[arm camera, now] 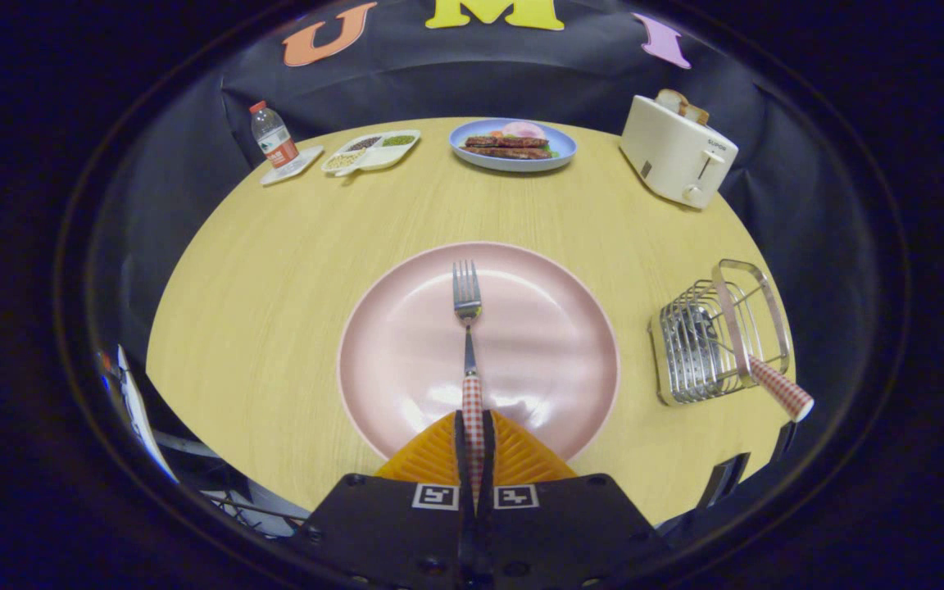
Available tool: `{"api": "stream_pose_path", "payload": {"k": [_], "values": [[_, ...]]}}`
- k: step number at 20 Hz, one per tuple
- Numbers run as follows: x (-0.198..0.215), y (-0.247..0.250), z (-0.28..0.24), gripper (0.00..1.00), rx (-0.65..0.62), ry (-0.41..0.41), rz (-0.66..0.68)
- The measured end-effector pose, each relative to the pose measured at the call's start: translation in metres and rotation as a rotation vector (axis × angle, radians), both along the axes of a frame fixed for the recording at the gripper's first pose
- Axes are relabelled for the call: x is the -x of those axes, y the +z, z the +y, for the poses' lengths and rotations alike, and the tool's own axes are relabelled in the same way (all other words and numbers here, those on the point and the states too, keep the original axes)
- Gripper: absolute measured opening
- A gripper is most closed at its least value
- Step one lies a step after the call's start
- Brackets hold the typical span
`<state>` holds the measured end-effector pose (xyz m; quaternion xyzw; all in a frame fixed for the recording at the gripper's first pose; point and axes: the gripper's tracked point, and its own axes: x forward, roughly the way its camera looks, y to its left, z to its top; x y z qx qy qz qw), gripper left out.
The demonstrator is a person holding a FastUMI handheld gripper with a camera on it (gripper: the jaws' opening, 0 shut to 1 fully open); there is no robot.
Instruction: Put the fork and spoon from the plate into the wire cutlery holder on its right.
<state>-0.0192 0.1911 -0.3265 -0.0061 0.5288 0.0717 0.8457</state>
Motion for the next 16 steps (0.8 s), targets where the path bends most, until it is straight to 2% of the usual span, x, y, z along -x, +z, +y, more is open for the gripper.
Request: {"api": "stream_pose_path", "payload": {"k": [4, 7, 12, 16], "values": [[0.004, 0.047, -0.017, 0.01, -0.038, 0.008, 0.056], [0.002, 0.088, -0.041, 0.01, -0.013, 0.037, 0.083], [-0.004, 0.148, -0.111, 0.01, 0.016, 0.014, 0.135], [-0.008, 0.162, -0.174, 0.01, 0.068, -0.018, 0.198]]}}
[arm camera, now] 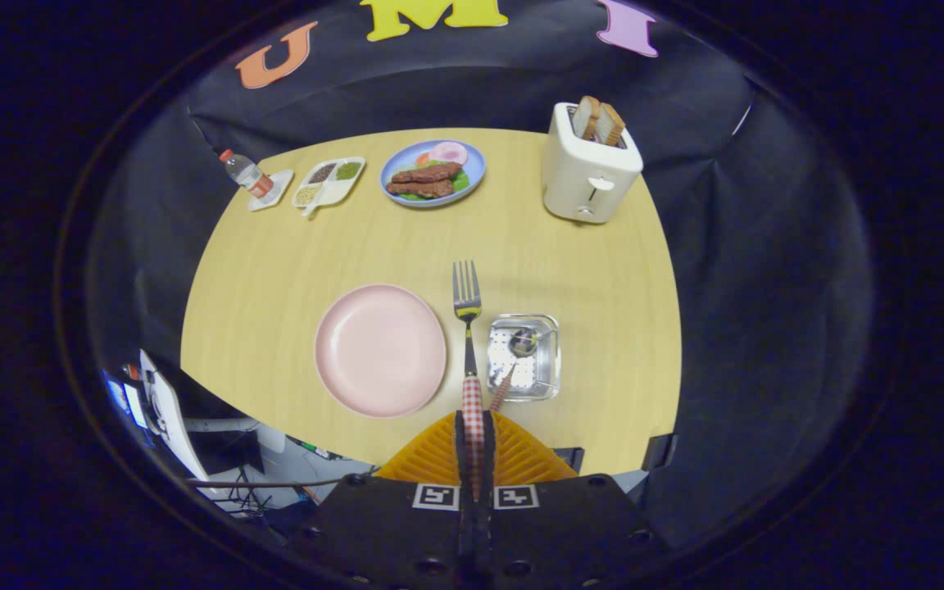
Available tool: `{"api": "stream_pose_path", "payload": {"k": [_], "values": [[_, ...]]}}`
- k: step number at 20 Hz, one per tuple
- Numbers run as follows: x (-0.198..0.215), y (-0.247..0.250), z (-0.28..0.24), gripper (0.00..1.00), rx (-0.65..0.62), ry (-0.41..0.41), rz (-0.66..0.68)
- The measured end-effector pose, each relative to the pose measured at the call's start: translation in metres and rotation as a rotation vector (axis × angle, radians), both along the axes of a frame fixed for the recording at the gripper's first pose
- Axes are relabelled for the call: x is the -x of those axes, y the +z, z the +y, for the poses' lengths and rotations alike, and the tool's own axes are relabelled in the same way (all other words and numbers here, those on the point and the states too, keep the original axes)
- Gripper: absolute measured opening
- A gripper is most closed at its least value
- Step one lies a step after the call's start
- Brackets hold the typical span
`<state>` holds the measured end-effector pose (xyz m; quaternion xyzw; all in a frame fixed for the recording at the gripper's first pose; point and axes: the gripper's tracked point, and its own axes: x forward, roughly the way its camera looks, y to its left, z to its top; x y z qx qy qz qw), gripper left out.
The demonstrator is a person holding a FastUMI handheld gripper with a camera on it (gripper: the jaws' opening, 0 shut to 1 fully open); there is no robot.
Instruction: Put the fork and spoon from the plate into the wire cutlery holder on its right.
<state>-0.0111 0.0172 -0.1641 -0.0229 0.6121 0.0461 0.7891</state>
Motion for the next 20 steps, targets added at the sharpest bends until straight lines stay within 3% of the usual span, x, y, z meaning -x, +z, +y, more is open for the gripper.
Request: {"api": "stream_pose_path", "payload": {"k": [8, 20], "values": [[0.024, -0.023, -0.034, 0.01, -0.099, -0.091, 0.344], [-0.016, -0.05, -0.03, 0.01, -0.048, -0.075, 0.537]]}}
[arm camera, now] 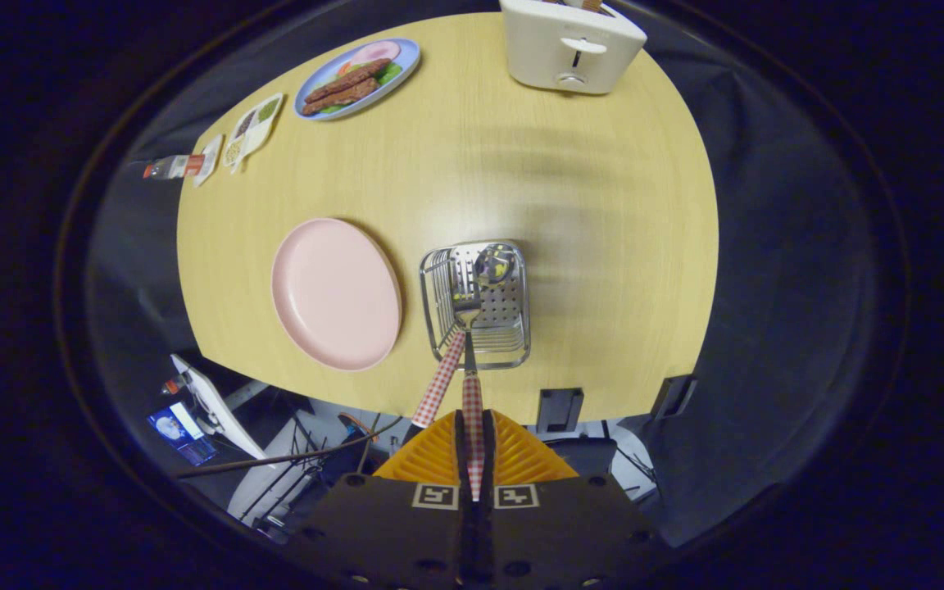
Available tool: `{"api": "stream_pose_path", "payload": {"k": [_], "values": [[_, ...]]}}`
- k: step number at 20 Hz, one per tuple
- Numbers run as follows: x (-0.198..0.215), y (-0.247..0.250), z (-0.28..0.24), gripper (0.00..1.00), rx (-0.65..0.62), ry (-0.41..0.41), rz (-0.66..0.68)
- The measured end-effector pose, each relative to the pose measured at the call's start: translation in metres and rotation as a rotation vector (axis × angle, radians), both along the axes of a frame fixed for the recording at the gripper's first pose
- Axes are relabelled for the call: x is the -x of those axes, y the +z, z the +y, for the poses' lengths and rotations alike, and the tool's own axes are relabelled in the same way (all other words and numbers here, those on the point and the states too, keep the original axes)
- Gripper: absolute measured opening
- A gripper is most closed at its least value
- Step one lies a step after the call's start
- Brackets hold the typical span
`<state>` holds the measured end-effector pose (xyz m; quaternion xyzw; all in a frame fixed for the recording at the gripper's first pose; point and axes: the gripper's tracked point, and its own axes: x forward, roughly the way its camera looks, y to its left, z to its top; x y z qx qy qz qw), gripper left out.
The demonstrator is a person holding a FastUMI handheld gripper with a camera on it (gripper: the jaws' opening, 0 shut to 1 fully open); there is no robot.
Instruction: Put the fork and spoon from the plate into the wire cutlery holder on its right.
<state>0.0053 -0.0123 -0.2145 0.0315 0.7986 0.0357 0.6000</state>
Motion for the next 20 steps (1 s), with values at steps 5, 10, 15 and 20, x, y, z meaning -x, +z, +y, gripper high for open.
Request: {"api": "stream_pose_path", "payload": {"k": [5, 10, 15, 20], "values": [[-0.004, -0.011, 0.008, 0.05, -0.023, -0.062, 0.06], [-0.018, -0.012, 0.013, 0.28, -0.051, -0.121, 0.007], [-0.06, 0.006, 0.01, 0.69, -0.041, -0.049, -0.329], [-0.074, 0.04, 0.03, 0.89, -0.122, -0.068, -0.636]]}}
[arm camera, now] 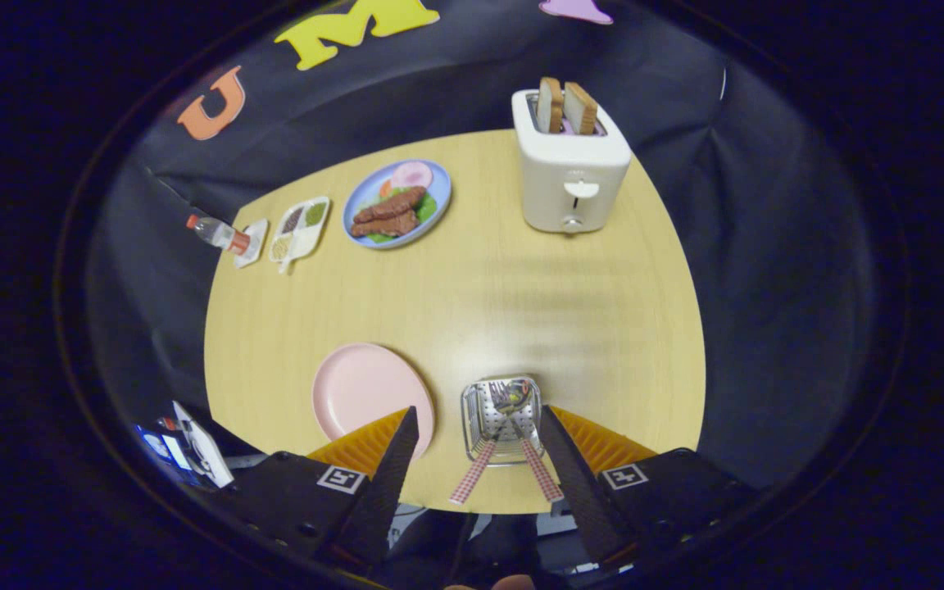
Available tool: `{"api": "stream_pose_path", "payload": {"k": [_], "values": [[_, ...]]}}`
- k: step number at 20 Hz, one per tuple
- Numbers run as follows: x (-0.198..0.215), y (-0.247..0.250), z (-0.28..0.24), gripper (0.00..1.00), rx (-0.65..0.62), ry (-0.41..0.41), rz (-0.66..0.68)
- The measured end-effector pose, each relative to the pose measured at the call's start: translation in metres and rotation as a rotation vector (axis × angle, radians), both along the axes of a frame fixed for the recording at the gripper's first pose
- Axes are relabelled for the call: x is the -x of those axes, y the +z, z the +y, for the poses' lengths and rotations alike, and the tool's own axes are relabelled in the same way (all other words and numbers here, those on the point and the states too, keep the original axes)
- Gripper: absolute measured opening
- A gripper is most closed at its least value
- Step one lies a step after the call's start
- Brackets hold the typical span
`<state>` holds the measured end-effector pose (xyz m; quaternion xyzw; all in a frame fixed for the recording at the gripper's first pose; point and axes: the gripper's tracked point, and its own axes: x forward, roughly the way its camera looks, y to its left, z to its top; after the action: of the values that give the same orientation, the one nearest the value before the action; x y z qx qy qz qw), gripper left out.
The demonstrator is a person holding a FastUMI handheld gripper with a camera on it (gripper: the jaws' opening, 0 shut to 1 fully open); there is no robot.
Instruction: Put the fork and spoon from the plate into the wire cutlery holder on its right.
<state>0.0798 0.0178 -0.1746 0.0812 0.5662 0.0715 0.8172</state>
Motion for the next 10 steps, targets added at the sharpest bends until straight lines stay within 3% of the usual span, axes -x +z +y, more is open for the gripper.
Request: {"api": "stream_pose_path", "payload": {"k": [5, 10], "values": [[0.011, 0.044, 0.014, 0.89, -0.034, -0.008, -0.358], [0.032, 0.097, 0.015, 0.89, 0.0, -0.09, -0.676]]}}
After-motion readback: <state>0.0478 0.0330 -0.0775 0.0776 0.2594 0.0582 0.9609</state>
